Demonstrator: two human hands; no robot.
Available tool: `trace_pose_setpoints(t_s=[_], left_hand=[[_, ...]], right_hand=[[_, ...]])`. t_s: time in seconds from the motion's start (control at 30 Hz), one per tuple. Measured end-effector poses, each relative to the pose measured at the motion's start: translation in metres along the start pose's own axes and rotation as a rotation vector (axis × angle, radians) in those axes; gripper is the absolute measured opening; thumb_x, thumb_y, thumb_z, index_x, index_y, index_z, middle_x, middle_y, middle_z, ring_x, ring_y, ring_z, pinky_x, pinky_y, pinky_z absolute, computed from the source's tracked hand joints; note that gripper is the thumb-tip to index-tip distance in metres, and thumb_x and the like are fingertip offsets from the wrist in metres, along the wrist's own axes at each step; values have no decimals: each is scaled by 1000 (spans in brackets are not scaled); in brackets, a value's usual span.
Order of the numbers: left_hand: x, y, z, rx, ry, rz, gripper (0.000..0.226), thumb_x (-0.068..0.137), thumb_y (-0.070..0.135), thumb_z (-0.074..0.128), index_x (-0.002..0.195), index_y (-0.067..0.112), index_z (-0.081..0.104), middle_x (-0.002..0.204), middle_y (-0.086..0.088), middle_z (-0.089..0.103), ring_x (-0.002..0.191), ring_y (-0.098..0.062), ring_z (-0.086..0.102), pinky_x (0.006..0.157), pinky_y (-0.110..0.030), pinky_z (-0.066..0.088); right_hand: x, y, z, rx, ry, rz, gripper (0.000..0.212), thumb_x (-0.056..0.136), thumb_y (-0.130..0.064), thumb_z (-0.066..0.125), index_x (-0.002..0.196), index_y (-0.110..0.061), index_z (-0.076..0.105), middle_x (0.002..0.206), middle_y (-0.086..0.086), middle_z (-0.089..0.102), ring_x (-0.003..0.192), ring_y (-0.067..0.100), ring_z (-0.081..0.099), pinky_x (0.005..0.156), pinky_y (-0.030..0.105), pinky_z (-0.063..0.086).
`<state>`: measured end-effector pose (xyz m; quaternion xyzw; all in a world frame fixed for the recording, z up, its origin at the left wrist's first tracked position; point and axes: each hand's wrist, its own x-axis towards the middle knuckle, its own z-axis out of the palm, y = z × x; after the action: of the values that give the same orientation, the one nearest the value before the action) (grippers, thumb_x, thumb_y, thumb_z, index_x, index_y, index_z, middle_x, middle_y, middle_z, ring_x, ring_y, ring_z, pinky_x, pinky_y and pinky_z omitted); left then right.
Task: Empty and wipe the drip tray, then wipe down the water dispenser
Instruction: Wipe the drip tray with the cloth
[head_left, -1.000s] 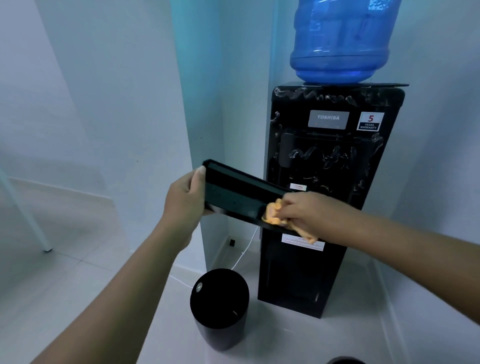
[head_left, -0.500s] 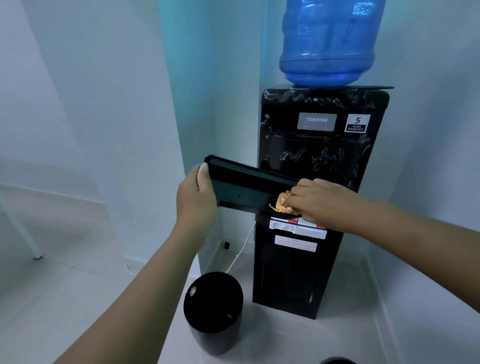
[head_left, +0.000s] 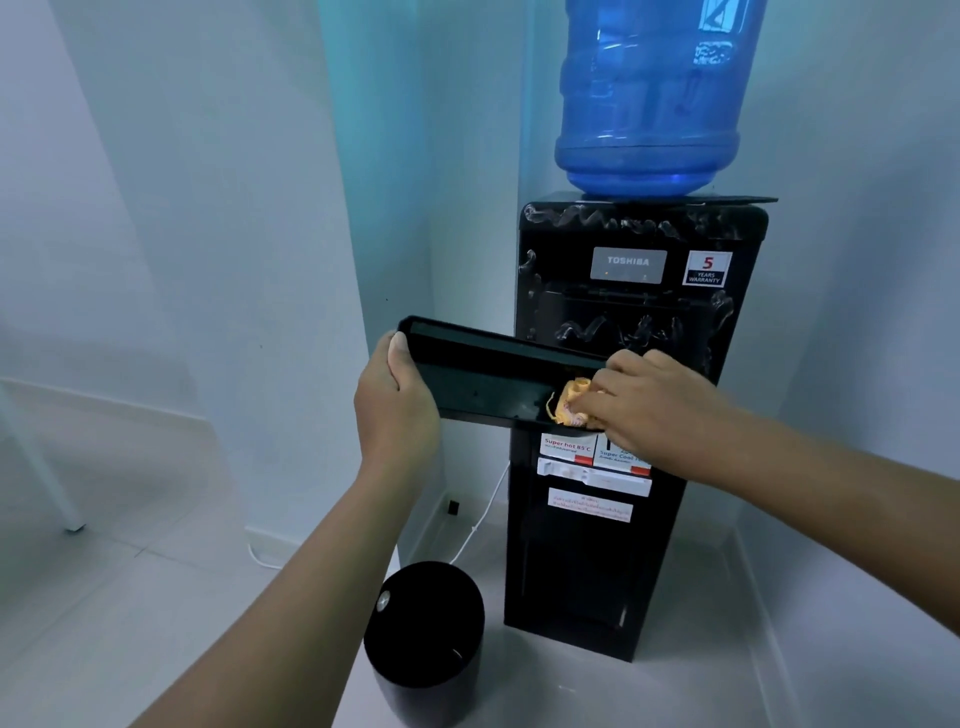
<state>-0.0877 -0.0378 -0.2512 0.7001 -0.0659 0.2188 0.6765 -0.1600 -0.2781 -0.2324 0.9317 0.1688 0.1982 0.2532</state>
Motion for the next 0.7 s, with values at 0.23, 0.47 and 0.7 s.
trace_pose_setpoints(t_s=[0.23, 0.47, 0.7], left_hand=[[-2, -11, 2, -8, 59, -106, 39, 104, 43, 31, 86, 26, 61, 86, 6, 63, 84, -14, 60, 78, -40, 53], [-3, -12, 3, -89, -11, -348, 37, 101, 40, 35, 104, 18, 65, 107, -8, 66, 103, -30, 64, 85, -53, 58], [2, -2, -16, -117, -409, -431, 40, 100, 48, 48, 122, 14, 53, 121, -9, 61, 103, -24, 68, 82, -41, 61]], right_hand=[[4, -38, -11, 1089, 56, 396, 22, 97, -20, 45, 100, -25, 66, 79, 0, 66, 77, 16, 58, 68, 36, 47], [2, -38, -11, 624, -59, 183, 30, 96, -47, 51, 125, -39, 52, 106, -14, 53, 106, 12, 45, 92, 31, 29], [3, -7, -17, 565, -56, 102, 12, 97, -40, 53, 103, -30, 56, 92, -18, 53, 94, 4, 45, 91, 32, 28]])
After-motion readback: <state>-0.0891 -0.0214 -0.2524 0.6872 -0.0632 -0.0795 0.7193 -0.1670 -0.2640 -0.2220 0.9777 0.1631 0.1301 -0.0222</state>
